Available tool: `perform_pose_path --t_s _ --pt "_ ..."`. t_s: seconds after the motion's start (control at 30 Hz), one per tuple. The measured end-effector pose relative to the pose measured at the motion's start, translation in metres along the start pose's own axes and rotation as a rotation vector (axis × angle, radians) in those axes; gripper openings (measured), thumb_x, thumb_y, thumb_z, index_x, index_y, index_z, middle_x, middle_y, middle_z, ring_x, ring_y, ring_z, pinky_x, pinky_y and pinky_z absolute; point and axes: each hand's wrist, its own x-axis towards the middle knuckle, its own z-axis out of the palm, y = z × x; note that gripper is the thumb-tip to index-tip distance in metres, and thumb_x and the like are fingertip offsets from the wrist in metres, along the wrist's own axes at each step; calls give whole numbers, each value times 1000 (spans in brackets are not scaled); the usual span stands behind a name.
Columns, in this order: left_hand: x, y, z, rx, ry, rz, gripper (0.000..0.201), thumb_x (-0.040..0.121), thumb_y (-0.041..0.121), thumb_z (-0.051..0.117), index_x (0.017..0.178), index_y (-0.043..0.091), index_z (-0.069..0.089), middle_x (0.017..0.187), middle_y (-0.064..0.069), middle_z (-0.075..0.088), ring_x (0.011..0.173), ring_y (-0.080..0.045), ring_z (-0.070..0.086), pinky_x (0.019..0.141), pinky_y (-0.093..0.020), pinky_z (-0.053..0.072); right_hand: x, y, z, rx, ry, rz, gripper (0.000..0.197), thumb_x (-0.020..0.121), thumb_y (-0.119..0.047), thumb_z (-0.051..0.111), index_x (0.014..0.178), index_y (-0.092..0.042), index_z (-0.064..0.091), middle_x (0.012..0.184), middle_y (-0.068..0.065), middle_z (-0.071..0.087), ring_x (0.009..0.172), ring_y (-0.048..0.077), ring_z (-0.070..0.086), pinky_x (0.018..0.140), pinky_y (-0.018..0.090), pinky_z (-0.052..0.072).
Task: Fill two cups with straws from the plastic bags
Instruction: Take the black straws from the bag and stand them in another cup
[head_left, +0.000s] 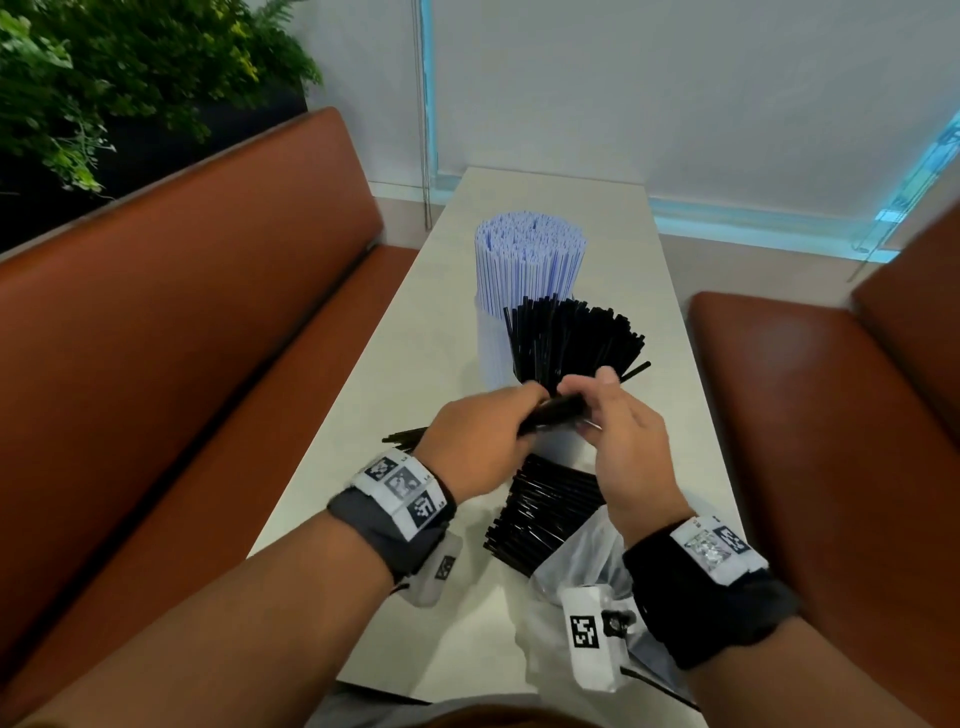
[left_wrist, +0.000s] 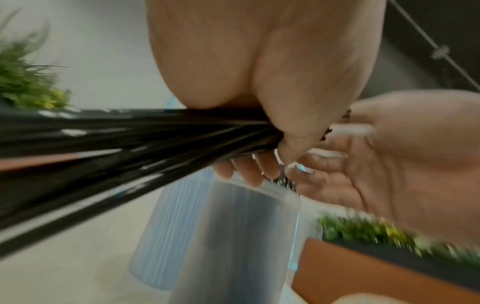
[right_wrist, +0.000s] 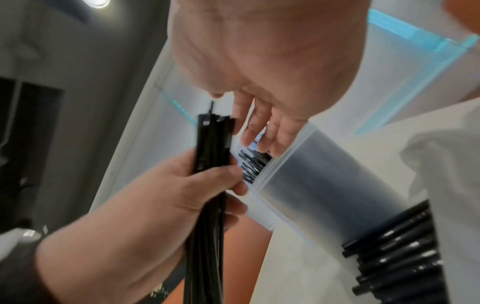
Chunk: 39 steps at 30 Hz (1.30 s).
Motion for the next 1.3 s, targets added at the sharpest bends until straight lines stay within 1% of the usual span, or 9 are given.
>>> perform_pose_path --t_s 0.17,0.37,0.5,0.63,0.73,0.83,0.97,1.1,1.3 --pt "14 22 -44 -1001 332 -99 18 91 21 68 99 37 65 82 8 68 75 -16 66 76 -33 56 2 5 -3 197 -39 309 54 104 -55 38 111 -13 72 104 6 77 104 24 72 91 39 56" --pt "28 41 -62 -1558 600 -82 21 91 -2 64 85 18 62 74 -6 57 67 -22 59 73 -36 54 -2 -1 5 470 -62 498 67 103 -60 36 128 -3 61 128 20 66 114 34 68 102 50 51" --pt "24 52 -44 -1536 540 -229 19 96 -7 57 90 11 56 70 -8 54 66 -22 54 71 -33 54 -7 0 11 437 -126 518 64 105 -54 37 125 1 63 126 25 65 119 39 64 106 54 48" --pt "26 47 -44 -1612 575 -269 21 98 -6 55 88 13 56 72 -5 54 67 -18 54 71 -34 53 -5 6 6 407 -107 478 54 107 -46 40 112 -1 69 121 21 69 107 30 70 102 49 52" --pt "25 49 -40 -1562 542 -315 18 98 -4 55 93 13 54 72 -5 55 66 -20 55 71 -34 54 -9 4 10 237 -232 449 46 106 -42 44 113 -8 74 110 16 74 104 27 70 96 43 54" --pt "25 47 -36 -1571 539 -340 17 99 -3 54 95 14 52 73 -6 55 63 -21 54 69 -36 52 -7 1 6 9 -233 139 27 95 -29 52 106 -24 77 102 -1 76 99 16 70 88 32 54" --pt "24 51 -32 -1580 493 -360 18 99 -2 55 96 16 54 72 -6 57 62 -21 55 66 -34 54 -6 -4 4 -314 -570 -86 22 89 -23 71 103 -36 62 87 -18 69 82 -1 64 75 18 48" --pt "29 46 -38 -1593 432 -346 14 96 2 60 95 15 58 73 -6 60 65 -21 59 70 -37 54 -5 7 5 -504 -454 -76 9 91 -38 65 89 -37 56 63 -10 58 58 7 55 61 35 49" --pt "39 36 -51 -1523 576 -303 13 95 8 61 90 19 63 69 -3 55 60 -18 52 63 -33 51 -7 16 9 -405 -331 160 28 84 -31 69 102 -11 64 70 -4 61 65 15 63 77 52 59"
